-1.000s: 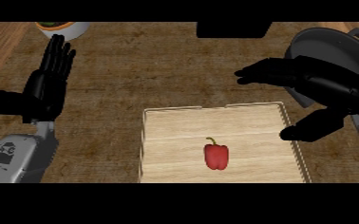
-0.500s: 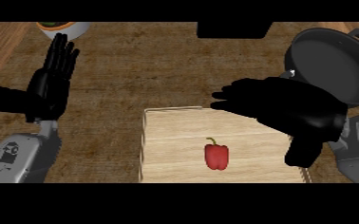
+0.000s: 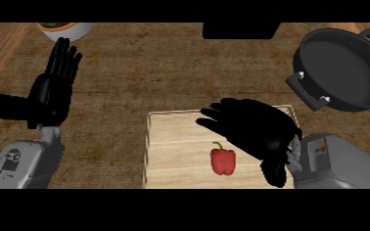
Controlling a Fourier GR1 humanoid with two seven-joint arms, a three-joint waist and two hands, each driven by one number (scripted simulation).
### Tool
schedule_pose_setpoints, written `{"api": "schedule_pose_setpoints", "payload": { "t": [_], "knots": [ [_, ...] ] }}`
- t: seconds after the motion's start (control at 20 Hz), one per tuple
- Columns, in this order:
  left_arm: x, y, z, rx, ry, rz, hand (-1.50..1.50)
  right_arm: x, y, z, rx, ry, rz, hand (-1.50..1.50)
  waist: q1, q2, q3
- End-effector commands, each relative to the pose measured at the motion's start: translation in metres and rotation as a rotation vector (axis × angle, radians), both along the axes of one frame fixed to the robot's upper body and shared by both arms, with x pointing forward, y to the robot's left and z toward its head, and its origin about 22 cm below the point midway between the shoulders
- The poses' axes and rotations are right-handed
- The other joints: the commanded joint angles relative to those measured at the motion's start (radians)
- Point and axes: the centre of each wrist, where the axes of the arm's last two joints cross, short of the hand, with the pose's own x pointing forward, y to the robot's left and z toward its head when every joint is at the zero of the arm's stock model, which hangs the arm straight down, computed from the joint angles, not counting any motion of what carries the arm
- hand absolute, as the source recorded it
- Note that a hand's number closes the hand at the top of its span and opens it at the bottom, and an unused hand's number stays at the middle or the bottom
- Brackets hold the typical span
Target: Pick the bell pepper from the tray and place it in the pot
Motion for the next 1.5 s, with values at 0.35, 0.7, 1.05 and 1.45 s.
{"api": "schedule_pose_setpoints", "payload": {
  "t": [0.35,0.7,1.05,1.45],
  "knots": [
    [0.003,0.005,0.014,0.018,0.008,0.009,0.0,-0.014,-0.006,-0.042,-0.076,0.037,-0.01,-1.5,-0.002,0.001,0.001],
    [-0.002,0.0,0.024,0.011,-0.01,0.006,0.0,-0.038,0.022,-0.057,-0.002,0.032,0.031,-1.5,-0.002,-0.001,0.001],
    [0.001,-0.006,-0.009,0.007,-0.001,-0.007,0.0,-0.026,0.015,-0.094,-0.098,-0.048,-0.038,-1.5,-0.003,0.002,0.001],
    [-0.012,0.001,0.018,0.003,-0.005,0.006,0.0,-0.017,0.01,-0.122,-0.09,-0.026,-0.027,-1.5,0.0,0.0,0.001]
  ]
}}
